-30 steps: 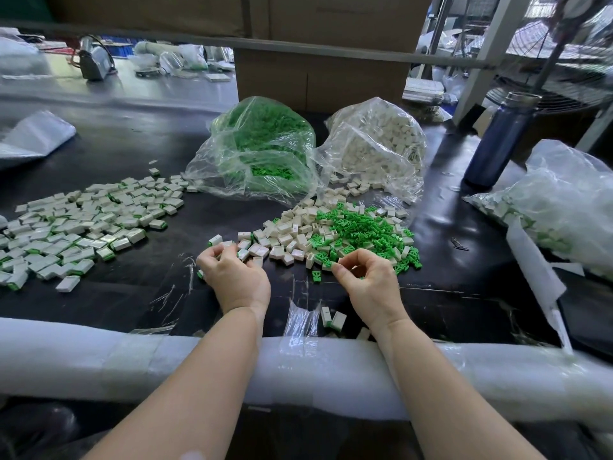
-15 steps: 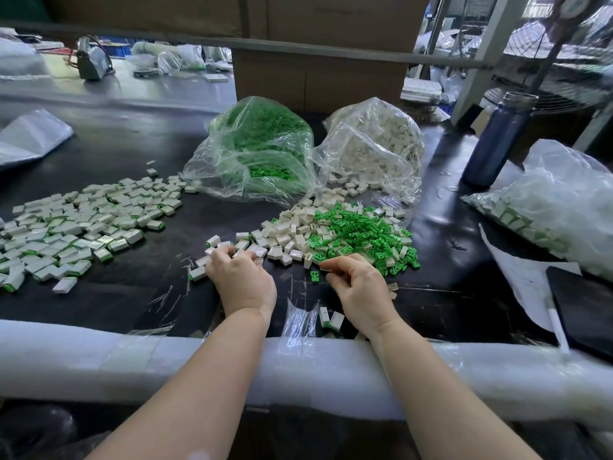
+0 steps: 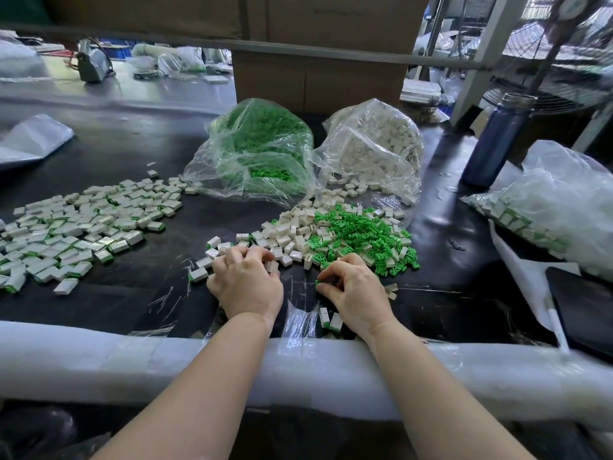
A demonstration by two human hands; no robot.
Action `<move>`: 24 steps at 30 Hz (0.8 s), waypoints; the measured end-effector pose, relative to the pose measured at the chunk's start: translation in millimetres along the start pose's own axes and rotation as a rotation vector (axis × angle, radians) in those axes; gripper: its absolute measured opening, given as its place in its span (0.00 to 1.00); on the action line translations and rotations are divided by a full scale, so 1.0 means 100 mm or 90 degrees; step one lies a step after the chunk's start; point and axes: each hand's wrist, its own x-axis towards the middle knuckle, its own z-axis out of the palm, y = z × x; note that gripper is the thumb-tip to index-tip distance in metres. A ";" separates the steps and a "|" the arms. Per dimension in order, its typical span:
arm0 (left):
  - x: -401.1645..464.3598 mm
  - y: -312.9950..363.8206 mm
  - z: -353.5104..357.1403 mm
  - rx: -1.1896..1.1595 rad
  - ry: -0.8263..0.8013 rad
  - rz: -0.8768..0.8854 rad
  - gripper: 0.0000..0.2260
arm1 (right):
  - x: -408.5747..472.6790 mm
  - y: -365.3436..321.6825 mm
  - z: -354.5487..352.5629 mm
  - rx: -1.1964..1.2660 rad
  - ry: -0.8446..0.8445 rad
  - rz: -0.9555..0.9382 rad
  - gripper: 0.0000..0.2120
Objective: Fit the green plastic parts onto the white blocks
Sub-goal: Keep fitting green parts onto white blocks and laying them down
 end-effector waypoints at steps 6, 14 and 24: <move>-0.04 0.05 -0.03 -0.205 -0.023 0.118 0.07 | -0.01 0.00 0.00 0.042 0.005 -0.013 0.06; -0.06 0.09 -0.02 -0.373 -0.214 0.185 0.06 | 0.01 0.01 -0.04 0.212 0.067 -0.019 0.04; -0.06 0.08 -0.01 -0.417 -0.323 0.193 0.07 | 0.00 -0.01 -0.08 0.349 0.068 0.003 0.10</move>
